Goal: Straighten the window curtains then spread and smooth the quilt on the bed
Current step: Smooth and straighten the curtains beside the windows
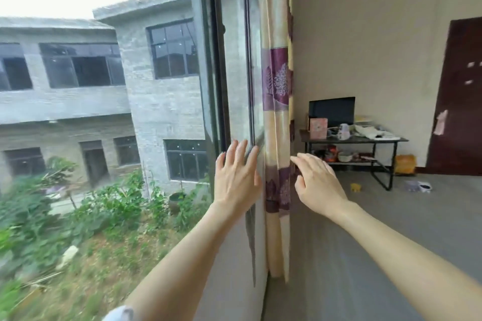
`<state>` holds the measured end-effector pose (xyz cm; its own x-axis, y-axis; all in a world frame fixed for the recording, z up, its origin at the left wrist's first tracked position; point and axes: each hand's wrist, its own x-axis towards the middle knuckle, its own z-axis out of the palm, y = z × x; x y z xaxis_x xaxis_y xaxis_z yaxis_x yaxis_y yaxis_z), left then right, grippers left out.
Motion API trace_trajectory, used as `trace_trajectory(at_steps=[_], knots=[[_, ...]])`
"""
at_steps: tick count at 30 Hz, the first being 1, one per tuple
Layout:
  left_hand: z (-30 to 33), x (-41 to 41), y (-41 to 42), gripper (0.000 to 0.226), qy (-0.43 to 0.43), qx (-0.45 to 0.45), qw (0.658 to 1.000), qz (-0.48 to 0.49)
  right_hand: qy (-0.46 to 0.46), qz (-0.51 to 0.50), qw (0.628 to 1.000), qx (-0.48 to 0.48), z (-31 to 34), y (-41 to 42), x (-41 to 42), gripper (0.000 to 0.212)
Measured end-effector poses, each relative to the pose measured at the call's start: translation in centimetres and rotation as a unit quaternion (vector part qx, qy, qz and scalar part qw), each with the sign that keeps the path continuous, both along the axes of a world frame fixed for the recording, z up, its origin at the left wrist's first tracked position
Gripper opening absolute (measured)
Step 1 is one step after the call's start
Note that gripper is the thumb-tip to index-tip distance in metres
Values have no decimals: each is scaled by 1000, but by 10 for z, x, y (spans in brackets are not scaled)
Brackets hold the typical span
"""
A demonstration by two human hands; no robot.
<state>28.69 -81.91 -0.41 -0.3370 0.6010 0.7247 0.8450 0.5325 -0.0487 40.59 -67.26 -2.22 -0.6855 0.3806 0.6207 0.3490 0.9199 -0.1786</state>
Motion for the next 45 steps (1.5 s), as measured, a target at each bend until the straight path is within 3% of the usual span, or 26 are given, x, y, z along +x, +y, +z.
trace_trajectory(at_steps=[7,15,28,37,45], knots=[[-6,-80,158,57,-19,-4,998,-54,8,-55,998,17,4,131,-56,50],[-1,-199,320,56,0,4,1000,-29,18,-56,997,41,19,308,-142,52],[32,-394,563,61,-6,41,999,-1,16,35,997,62,24,541,-365,62],[50,-559,742,65,-25,130,991,-1,28,16,995,94,29,691,-553,67],[68,-688,907,66,-41,129,989,-58,37,-38,995,89,41,858,-685,74]])
